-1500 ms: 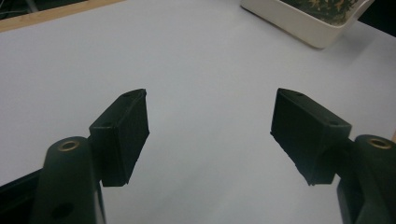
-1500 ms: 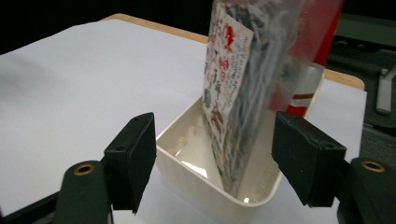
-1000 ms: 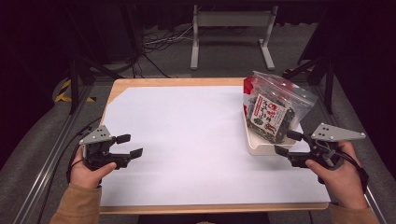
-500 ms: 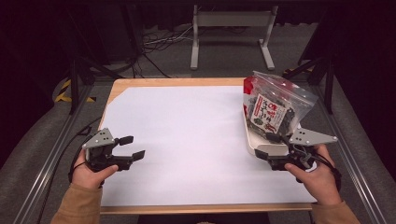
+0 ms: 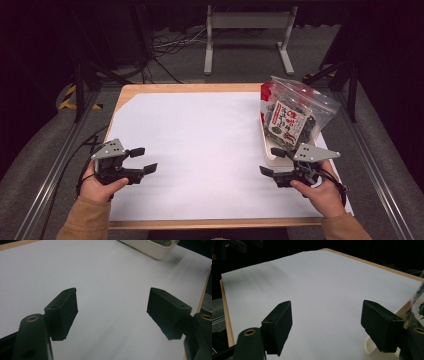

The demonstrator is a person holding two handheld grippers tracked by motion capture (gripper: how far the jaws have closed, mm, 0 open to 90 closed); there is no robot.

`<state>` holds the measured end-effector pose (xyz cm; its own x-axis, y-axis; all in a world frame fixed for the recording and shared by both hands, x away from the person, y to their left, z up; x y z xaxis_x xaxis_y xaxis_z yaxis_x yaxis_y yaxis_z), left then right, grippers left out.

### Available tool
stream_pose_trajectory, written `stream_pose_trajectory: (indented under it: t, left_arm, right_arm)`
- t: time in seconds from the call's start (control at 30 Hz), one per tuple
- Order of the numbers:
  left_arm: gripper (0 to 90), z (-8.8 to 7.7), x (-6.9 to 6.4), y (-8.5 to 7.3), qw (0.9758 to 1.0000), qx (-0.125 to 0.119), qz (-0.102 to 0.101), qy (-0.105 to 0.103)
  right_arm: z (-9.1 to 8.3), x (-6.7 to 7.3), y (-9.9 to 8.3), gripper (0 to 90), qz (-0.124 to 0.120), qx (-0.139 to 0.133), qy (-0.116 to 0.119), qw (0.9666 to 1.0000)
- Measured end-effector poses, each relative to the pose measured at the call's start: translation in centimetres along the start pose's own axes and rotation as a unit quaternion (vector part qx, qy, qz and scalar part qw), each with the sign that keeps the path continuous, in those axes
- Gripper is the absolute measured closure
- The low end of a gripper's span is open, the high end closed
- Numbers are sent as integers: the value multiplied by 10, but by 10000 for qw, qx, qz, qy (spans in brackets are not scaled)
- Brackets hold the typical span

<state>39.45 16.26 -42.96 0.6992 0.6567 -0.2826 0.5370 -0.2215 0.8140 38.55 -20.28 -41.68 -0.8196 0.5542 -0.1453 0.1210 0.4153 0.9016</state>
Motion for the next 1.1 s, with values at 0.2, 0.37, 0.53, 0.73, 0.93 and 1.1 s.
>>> stream_pose_trajectory:
  t: [0.2,0.37,0.53,0.73,0.93,1.1]
  left_arm:
    - [247,2,1,-3,10000,46,-37,6]
    - [250,4,4,-4,10000,64,-42,40]
    - [250,6,4,-6,9999,106,-54,18]
    - [251,8,5,-6,9999,97,-47,-5]
    - [255,12,8,-9,9999,95,-87,-34]
    - [261,18,8,-12,9998,127,-117,-73]
  right_arm:
    - [10,3,-13,238,-58,172,25,9998]
    - [19,7,-25,232,-96,384,92,9992]
    - [25,8,-35,229,-103,574,88,9983]
    - [32,7,-47,229,-25,741,68,9972]
    - [35,4,-53,251,47,758,15,9971]
    - [36,5,-54,243,-11,732,-37,9973]
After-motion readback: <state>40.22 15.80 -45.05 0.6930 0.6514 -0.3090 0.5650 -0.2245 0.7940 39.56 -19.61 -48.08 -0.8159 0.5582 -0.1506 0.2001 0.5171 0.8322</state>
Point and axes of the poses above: each handheld gripper's, and its own axes: z roughly forward along the jaws, y roughly out of its top, x roughly to its left, the point moved 10 cm from there along z, roughly forward along the jaws, and after that the axes turned 10 degrees about -z, right-handed, at the moved point
